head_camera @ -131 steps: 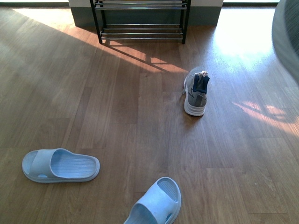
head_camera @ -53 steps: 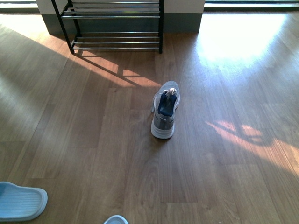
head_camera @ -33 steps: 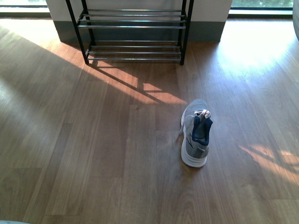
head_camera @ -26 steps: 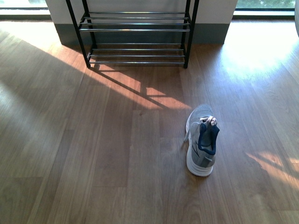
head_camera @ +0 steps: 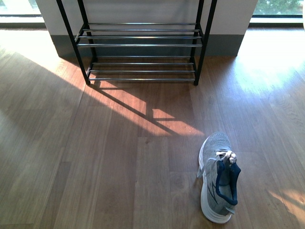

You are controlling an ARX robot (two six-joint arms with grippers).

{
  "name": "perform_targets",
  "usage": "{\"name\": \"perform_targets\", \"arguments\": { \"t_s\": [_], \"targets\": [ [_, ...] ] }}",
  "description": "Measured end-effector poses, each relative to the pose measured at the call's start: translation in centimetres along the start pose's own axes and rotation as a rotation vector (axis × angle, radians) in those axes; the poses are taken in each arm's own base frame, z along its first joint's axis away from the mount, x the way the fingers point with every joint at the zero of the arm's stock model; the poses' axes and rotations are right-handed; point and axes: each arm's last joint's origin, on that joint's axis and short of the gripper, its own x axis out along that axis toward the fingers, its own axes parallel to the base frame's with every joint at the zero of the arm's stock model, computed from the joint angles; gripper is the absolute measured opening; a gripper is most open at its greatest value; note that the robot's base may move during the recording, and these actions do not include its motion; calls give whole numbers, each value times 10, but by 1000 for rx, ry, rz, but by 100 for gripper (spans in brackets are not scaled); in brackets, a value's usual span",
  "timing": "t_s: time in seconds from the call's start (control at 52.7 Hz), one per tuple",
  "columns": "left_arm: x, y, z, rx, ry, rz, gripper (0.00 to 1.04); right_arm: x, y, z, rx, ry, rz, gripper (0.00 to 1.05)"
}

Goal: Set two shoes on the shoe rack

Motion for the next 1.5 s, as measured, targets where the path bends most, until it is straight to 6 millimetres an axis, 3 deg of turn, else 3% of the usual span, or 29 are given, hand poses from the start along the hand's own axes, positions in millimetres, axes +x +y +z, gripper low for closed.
{"name": "perform_targets", "arguments": {
  "t_s": [0.36, 0.455, 0.512, 0.645, 0.778, 0.854, 1.006, 1.309, 1.499],
  "targets": [
    [0, 0, 0, -7, 9, 15, 95, 0, 0, 0, 0, 1, 0, 2],
    [2, -4, -1, -78, 295, 238, 95, 0, 0, 0, 0, 1, -5, 2],
    [7, -9, -1, -93, 380, 302, 95, 0, 0, 0, 0, 1, -5, 2],
    [34, -41, -3, -110, 491, 184, 95, 0, 0, 0, 0, 0, -1, 2],
    [87, -88, -13, -69, 592, -27, 95, 0, 0, 0, 0, 0, -1, 2],
    [117, -118, -40, 22, 703, -143, 95, 0, 0, 0, 0, 0, -1, 2],
    [154, -152, -98, 110, 863, -308, 95, 0, 0, 0, 0, 0, -1, 2],
    [190, -191, -169, 124, 962, -684, 95, 0, 0, 0, 0, 0, -1, 2],
    [210, -207, -217, 125, 1013, -793, 95, 0, 0, 0, 0, 0, -1, 2]
  ]
}}
